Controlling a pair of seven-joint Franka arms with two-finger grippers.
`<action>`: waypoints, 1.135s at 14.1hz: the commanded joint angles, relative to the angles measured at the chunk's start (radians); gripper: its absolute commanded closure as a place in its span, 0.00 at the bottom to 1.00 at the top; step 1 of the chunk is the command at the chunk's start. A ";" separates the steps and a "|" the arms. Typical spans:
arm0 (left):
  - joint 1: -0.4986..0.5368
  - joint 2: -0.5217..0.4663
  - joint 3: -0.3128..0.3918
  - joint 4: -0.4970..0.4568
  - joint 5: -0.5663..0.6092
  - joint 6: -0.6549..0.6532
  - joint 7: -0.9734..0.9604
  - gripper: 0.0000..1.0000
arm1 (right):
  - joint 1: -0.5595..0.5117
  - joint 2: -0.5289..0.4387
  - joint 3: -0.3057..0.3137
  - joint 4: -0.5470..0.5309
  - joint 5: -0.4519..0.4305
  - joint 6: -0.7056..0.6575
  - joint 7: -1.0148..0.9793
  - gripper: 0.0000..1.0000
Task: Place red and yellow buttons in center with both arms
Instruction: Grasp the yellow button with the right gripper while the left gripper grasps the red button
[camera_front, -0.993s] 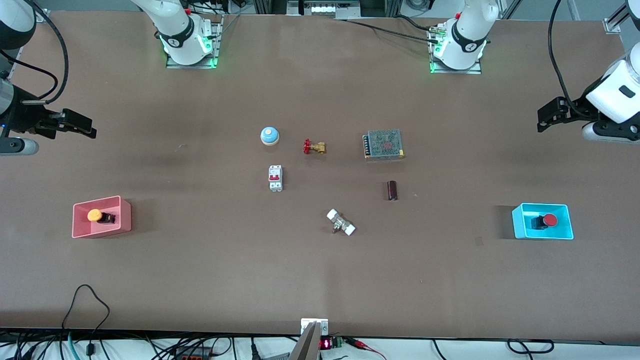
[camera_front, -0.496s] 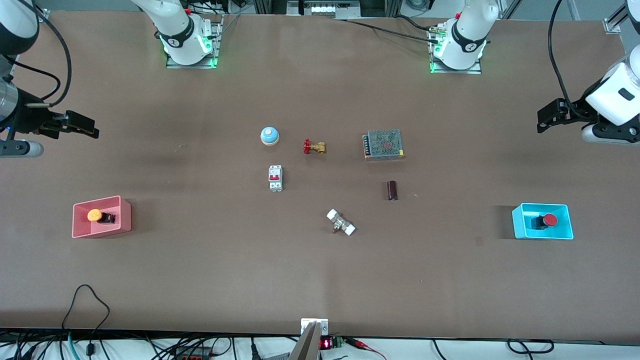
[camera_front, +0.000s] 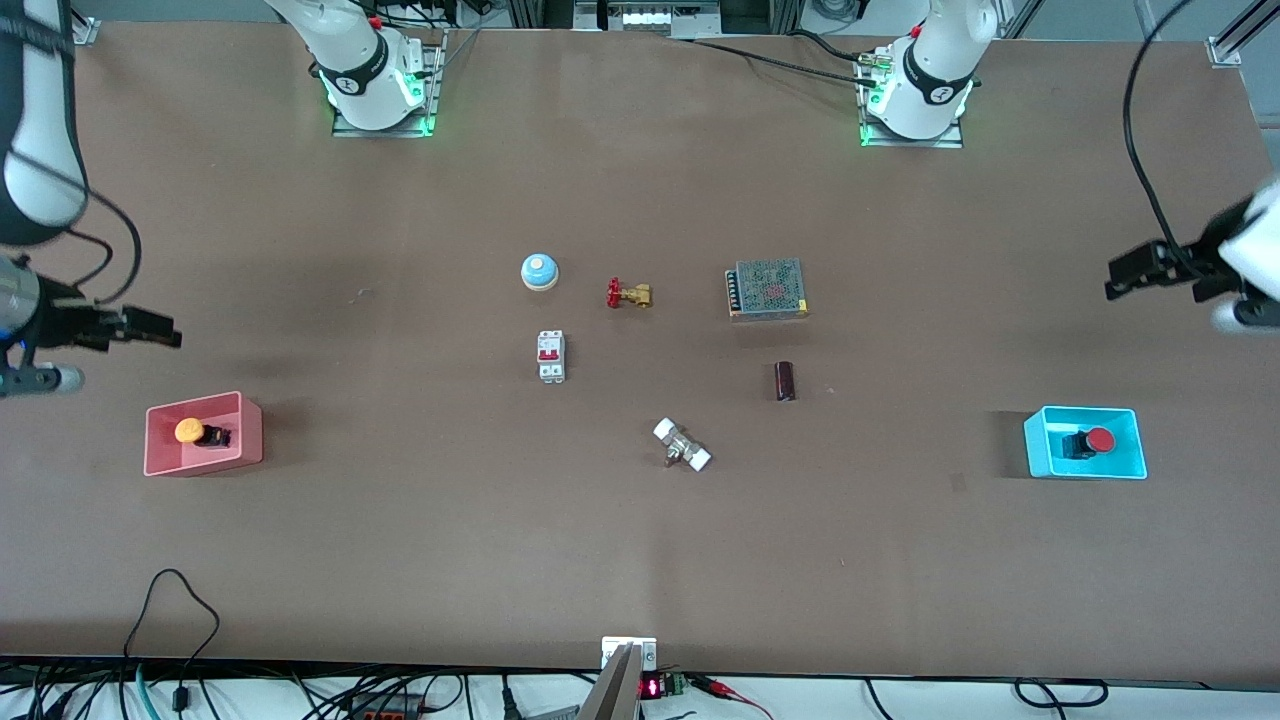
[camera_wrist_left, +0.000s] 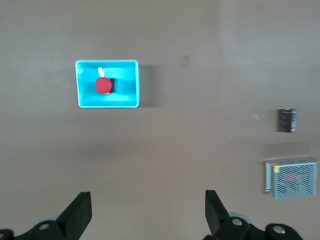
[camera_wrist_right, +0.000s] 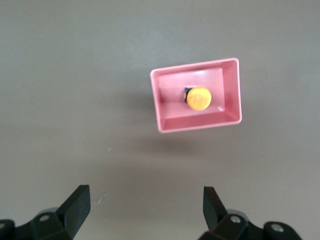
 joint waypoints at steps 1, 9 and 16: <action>0.022 0.132 -0.005 0.053 0.091 0.085 0.023 0.00 | -0.034 0.071 0.019 0.015 0.005 0.094 -0.079 0.00; 0.147 0.453 -0.010 0.041 0.110 0.496 0.200 0.00 | -0.060 0.221 0.017 0.015 0.004 0.360 -0.251 0.00; 0.160 0.539 -0.013 -0.005 0.019 0.642 0.210 0.00 | -0.063 0.292 0.013 0.011 0.010 0.418 -0.251 0.00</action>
